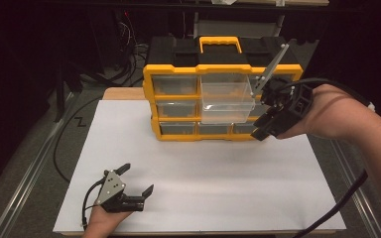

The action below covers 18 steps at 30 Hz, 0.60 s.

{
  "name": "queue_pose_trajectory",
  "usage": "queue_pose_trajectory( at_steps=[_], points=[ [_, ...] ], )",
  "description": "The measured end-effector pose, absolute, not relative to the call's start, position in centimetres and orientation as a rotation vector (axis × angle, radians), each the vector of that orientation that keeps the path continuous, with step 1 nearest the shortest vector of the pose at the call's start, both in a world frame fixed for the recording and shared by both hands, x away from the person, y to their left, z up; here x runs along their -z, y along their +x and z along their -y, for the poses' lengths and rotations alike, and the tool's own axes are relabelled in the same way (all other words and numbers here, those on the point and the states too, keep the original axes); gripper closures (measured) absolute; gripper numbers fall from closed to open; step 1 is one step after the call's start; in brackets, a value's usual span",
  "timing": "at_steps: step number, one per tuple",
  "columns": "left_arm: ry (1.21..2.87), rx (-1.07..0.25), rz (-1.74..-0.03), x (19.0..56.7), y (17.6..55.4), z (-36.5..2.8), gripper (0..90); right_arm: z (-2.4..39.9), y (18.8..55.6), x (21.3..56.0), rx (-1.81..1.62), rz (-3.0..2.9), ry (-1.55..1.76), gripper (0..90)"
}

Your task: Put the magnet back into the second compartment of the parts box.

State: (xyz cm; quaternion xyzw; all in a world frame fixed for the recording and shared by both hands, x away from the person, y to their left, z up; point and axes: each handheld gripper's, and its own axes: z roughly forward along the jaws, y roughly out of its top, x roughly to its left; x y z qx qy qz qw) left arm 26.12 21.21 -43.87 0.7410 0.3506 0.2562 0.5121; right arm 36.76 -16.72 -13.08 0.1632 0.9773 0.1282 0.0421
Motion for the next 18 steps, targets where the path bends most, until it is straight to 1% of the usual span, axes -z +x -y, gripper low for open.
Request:
queue_pose_trajectory(
  at_steps=[7, 12, 18],
  points=[
    [1.780, -0.620, -0.845, 43.84, 26.13, -21.28, 0.4, 16.82, 37.03, 12.22, -0.387, -2.984, 0.505, 64.4],
    [1.787, -0.615, -0.845, 43.88, 26.16, -21.25, 0.4, 16.53, 37.26, 12.48, -0.382, -2.990, 0.498, 64.4],
    [1.784, -0.617, -0.846, 43.86, 26.12, -21.31, 0.4, 15.95, 37.46, 11.96, -0.384, -2.992, 0.486, 64.3]
  ],
)
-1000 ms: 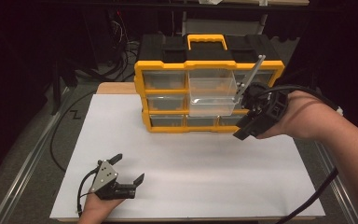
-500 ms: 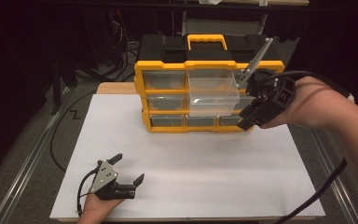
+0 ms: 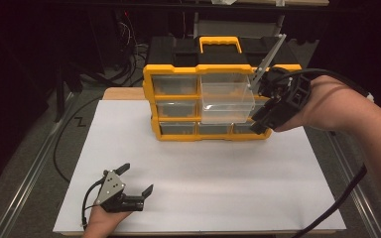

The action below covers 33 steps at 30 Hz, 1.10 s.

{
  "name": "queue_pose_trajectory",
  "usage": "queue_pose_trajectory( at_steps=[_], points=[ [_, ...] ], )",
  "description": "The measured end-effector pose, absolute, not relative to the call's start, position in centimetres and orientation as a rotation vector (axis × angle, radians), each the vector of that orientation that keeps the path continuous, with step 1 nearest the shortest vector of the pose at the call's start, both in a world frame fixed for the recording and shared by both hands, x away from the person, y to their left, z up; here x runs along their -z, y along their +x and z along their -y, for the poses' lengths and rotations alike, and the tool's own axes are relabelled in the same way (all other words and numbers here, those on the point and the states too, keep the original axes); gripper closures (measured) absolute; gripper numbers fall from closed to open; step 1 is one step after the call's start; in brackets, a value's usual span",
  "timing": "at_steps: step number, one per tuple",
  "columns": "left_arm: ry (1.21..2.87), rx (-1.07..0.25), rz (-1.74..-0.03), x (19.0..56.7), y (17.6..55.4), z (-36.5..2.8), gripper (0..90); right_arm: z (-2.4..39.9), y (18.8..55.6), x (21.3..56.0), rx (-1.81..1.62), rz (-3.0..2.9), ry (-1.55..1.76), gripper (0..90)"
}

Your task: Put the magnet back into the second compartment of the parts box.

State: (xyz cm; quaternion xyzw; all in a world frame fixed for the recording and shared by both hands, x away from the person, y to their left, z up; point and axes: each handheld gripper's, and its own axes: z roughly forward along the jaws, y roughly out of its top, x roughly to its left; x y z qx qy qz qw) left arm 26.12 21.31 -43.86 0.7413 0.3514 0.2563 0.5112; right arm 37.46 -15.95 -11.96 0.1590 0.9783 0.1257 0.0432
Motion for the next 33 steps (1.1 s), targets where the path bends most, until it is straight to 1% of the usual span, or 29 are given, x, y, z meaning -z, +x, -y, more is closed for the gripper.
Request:
queue_pose_trajectory(
  at_steps=[9, 16, 33],
  points=[
    [1.780, -0.616, -0.847, 43.9, 26.1, -21.4, 0.4, 15.2, 38.0, 10.7, -0.381, -2.982, 0.480, 64.3],
    [1.779, -0.617, -0.849, 43.8, 26.1, -21.4, 0.4, 14.1, 39.2, 10.0, -0.386, -2.972, 0.482, 64.4],
    [1.769, -0.616, -0.854, 43.8, 26.1, -21.5, 0.4, 12.2, 42.0, 9.8, -0.403, -2.958, 0.482, 64.3]
  ],
)
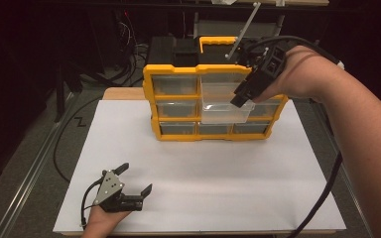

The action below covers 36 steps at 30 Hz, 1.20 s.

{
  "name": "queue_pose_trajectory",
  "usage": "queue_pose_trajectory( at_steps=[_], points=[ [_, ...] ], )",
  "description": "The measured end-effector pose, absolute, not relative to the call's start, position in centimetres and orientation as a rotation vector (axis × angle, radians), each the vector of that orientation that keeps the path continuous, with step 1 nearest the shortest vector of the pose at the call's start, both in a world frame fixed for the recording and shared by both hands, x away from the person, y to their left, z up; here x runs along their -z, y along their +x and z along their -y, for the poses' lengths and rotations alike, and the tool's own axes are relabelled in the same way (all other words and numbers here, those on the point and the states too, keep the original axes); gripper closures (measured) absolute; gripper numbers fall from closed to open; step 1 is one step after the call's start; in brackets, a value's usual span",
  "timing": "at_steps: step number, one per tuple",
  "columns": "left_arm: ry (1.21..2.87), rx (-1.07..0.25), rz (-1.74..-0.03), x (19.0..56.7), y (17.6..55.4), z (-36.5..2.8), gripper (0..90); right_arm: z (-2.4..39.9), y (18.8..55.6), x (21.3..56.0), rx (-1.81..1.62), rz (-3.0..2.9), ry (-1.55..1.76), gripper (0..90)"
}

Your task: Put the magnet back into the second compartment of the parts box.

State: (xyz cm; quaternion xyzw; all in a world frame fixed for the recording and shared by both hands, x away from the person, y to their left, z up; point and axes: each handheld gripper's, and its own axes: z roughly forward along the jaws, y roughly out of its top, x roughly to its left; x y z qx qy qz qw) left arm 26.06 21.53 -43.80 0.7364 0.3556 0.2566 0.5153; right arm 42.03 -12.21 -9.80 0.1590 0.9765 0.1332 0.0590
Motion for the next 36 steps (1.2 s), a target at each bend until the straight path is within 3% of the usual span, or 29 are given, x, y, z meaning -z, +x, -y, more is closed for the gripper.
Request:
queue_pose_trajectory(
  at_steps=[20, 36],
  points=[
    [1.766, -0.611, -0.853, 43.8, 26.1, -21.7, 0.4, 11.0, 45.5, 9.9, -0.384, -2.915, 0.537, 64.3],
    [1.767, -0.611, -0.849, 43.8, 26.1, -21.7, 0.4, 10.8, 46.0, 10.3, -0.368, -2.919, 0.548, 64.2]
  ],
)
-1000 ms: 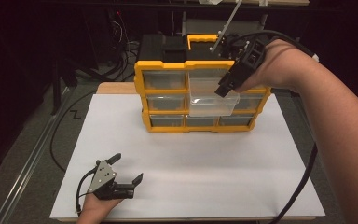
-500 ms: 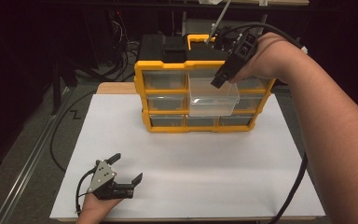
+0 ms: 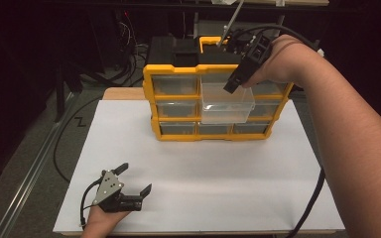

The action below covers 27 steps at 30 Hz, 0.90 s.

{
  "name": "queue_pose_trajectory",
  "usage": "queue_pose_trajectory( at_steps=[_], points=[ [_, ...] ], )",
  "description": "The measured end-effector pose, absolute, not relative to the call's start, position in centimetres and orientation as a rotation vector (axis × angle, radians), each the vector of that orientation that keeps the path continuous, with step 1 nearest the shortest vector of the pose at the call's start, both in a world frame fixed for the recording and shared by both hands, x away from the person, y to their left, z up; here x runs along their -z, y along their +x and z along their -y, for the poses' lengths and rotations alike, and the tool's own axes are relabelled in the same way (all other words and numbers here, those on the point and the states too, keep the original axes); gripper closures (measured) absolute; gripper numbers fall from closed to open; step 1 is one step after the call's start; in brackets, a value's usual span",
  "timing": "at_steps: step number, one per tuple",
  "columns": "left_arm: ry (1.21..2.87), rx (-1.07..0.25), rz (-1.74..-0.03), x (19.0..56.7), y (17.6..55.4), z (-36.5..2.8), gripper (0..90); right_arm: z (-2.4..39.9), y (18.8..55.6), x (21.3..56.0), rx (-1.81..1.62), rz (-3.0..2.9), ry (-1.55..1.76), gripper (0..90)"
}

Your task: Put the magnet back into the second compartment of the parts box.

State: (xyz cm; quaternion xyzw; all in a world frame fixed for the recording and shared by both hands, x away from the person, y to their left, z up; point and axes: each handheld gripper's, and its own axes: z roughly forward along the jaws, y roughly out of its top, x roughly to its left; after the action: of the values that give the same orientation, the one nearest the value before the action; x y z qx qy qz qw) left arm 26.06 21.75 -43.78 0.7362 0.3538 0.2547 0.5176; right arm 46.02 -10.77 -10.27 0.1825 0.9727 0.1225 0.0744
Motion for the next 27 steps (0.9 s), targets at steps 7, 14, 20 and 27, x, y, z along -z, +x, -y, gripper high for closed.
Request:
queue_pose_trajectory(
  at_steps=[7, 14, 20, 27],
  points=[
    [1.764, -0.610, -0.854, 43.8, 26.0, -21.8, 0.4, 10.5, 46.3, 11.0, -0.344, -2.941, 0.548, 64.2],
    [1.759, -0.604, -0.858, 43.8, 26.0, -21.9, 0.4, 10.1, 46.8, 12.5, -0.322, -2.967, 0.553, 64.1],
    [1.758, -0.604, -0.856, 43.8, 26.0, -21.9, 0.4, 10.0, 46.9, 13.2, -0.310, -2.980, 0.555, 64.1],
    [1.757, -0.605, -0.856, 43.8, 26.0, -21.9, 0.4, 9.9, 47.0, 13.1, -0.319, -2.974, 0.557, 64.0]
  ],
)
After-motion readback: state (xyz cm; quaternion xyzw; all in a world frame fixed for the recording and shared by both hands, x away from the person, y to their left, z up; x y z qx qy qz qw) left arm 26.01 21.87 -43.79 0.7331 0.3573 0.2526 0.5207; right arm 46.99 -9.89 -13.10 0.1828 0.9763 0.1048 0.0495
